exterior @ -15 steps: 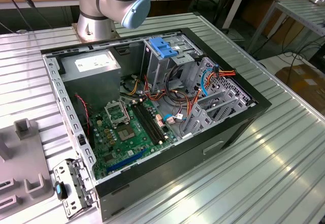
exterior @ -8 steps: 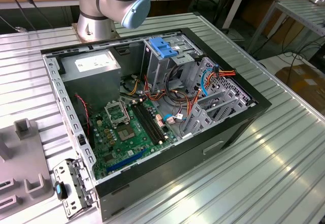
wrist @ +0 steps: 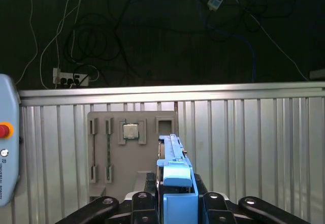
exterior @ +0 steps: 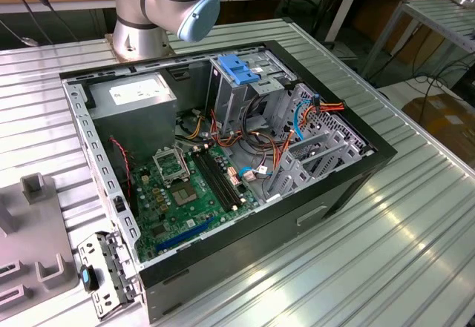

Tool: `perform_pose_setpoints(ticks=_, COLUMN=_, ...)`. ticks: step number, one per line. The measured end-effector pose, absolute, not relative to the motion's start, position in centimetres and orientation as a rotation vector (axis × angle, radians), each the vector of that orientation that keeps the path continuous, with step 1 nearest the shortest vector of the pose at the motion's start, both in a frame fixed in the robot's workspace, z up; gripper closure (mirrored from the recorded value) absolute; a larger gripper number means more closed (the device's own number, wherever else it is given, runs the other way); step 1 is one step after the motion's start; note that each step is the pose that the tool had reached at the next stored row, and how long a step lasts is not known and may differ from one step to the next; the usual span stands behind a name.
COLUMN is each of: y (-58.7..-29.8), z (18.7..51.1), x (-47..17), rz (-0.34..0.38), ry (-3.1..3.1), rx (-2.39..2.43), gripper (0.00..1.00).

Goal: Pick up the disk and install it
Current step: 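Pick up the disk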

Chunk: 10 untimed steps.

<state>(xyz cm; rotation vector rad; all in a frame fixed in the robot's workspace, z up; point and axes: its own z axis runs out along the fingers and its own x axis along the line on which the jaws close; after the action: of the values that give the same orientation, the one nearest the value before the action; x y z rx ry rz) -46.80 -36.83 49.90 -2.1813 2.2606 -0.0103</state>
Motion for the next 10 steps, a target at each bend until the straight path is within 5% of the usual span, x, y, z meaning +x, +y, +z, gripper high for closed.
perform_pose_setpoints(ticks=10, y=-36.8, z=49.9, x=-45.1, rz=-0.010, ry=2.261, rx=-2.181, gripper=0.63)
